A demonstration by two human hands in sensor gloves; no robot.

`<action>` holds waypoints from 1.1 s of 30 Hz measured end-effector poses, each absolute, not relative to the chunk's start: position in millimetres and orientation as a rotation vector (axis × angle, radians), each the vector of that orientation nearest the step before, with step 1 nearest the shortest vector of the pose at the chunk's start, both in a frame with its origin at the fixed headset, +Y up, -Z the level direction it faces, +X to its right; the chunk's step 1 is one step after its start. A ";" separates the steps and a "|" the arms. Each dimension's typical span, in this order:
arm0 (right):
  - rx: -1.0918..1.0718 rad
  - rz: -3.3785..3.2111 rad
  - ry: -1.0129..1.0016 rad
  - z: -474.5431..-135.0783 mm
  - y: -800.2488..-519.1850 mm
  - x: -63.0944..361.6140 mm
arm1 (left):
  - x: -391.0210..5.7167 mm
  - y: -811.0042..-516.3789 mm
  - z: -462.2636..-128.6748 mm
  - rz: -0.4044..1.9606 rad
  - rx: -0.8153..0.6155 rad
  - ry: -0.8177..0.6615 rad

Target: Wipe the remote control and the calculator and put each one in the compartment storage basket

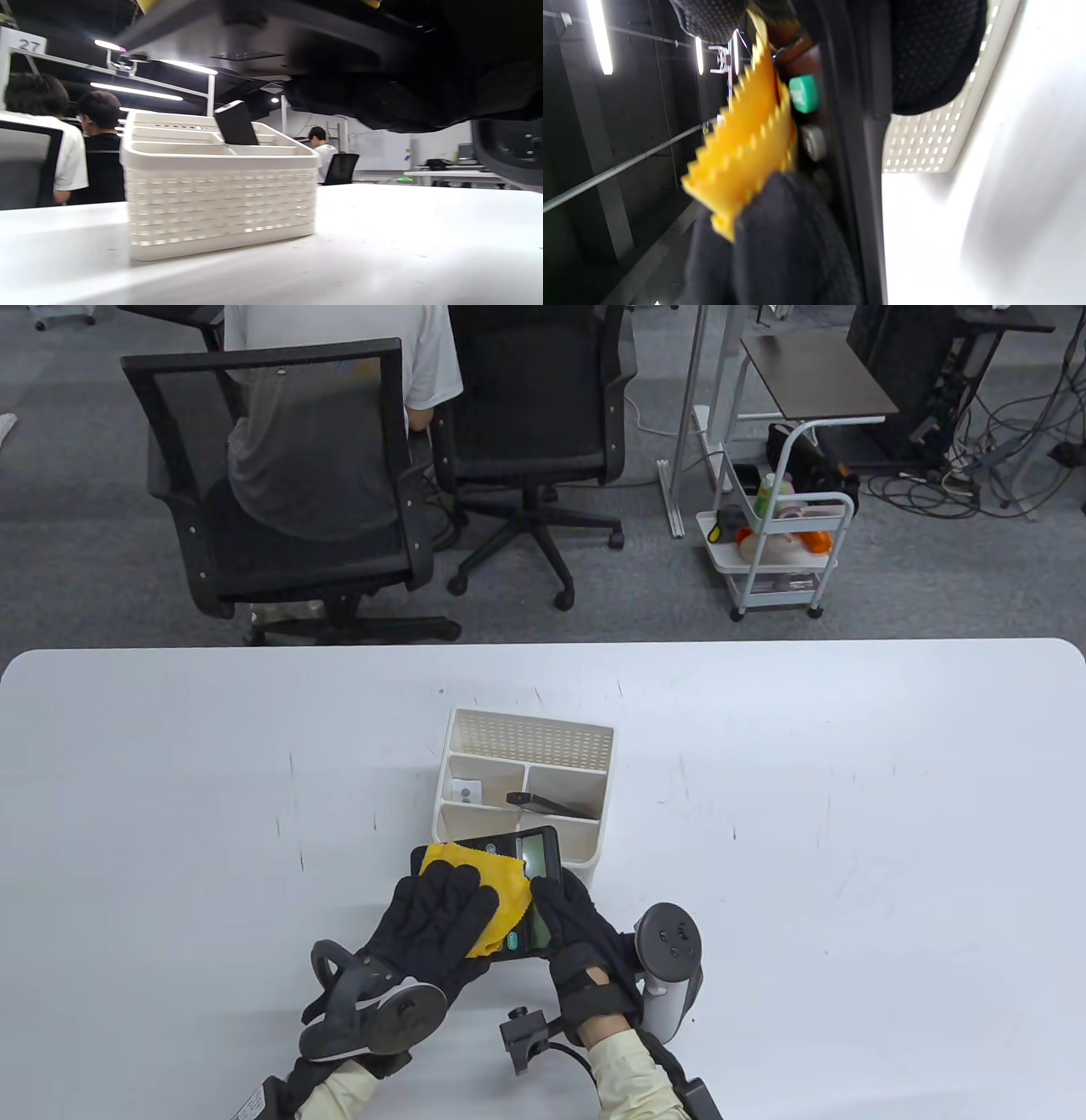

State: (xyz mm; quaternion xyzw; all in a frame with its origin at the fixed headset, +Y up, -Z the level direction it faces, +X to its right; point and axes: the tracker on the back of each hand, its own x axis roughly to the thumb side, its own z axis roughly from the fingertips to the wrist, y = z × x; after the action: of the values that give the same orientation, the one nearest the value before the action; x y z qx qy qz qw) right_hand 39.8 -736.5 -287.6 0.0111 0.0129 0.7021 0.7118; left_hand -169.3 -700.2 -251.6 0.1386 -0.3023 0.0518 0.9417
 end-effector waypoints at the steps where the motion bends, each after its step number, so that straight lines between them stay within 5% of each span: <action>1: 0.032 1.567 0.033 -287.4 -736.3 39.4 | -168.9 -699.8 -251.8 0.110 0.278 -0.619; 8: 0.059 1.578 0.044 -288.7 -734.1 40.0 | -185.9 -696.1 -258.8 0.156 0.276 -0.506; 15: 0.078 1.585 0.048 -289.1 -735.7 36.5 | -175.4 -696.8 -254.8 0.105 0.287 -0.610; 23: 0.116 1.614 0.059 -288.8 -733.5 32.2 | -194.9 -695.1 -262.9 0.180 0.262 -0.470; 28: 0.123 1.604 0.059 -288.5 -734.6 30.0 | -185.4 -696.2 -258.3 0.099 0.327 -0.556; 33: 0.125 1.602 0.063 -289.6 -732.7 34.7 | -192.4 -694.8 -264.5 0.160 0.299 -0.481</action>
State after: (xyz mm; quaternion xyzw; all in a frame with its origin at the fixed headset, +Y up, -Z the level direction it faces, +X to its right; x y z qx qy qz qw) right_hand 34.7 -732.7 -289.6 0.0560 0.0283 0.7173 0.6940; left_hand -192.4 -694.8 -264.5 0.1476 -0.2368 0.0788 0.9570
